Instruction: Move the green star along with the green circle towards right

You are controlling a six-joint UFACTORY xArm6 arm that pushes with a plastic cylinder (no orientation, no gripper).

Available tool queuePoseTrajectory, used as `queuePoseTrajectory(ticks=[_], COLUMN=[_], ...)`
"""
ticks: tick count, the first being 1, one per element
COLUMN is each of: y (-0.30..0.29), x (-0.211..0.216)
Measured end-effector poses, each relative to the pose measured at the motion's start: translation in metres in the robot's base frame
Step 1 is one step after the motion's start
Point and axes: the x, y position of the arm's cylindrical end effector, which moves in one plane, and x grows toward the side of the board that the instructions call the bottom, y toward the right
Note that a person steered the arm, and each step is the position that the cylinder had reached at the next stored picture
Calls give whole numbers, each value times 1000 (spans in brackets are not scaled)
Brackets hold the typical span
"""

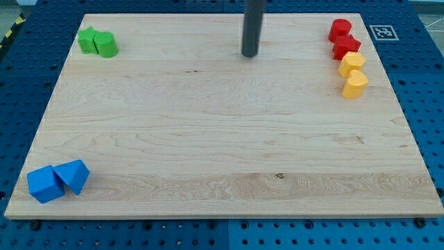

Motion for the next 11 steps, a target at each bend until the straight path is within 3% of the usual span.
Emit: queuePoseTrajectory(ticks=[1, 2, 3, 7, 8, 9, 11], y=[-40, -96, -169, -333, -339, -339, -304], x=[-42, -58, -58, -58, -54, -16, 10])
